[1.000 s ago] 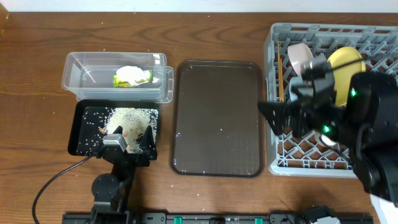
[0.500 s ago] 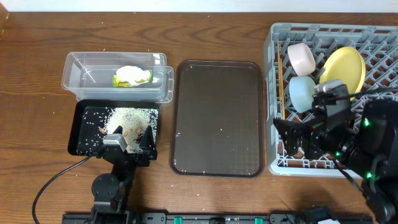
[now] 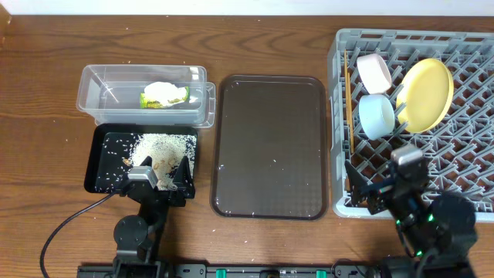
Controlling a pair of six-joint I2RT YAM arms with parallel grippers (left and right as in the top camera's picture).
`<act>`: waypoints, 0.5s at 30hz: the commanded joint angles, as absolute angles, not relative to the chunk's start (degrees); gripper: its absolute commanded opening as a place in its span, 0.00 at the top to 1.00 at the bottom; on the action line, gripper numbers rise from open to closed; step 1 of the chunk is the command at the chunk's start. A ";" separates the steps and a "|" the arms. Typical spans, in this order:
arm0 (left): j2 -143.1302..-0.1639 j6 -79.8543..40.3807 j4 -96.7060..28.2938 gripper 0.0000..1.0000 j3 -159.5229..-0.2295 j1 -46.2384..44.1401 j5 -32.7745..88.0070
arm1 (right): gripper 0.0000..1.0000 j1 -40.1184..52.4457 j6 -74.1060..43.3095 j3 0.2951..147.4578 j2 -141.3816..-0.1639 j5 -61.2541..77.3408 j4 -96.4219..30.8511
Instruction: Sort waste into correct bins and load items into the dishwasher rack
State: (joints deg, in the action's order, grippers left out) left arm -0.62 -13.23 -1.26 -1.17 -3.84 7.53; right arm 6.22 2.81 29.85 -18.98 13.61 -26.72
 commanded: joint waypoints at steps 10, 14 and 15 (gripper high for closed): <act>-0.23 -12.49 -3.01 0.08 -0.23 -3.55 8.36 | 0.01 3.77 3.51 3.36 -0.51 13.45 -8.67; -0.23 -12.49 -2.98 0.08 -0.23 -3.55 8.36 | 0.01 3.73 3.44 0.30 -0.32 13.61 -2.79; -0.23 -12.49 -3.01 0.08 -0.23 -3.55 8.36 | 0.01 3.73 3.51 0.30 -0.32 13.52 -2.87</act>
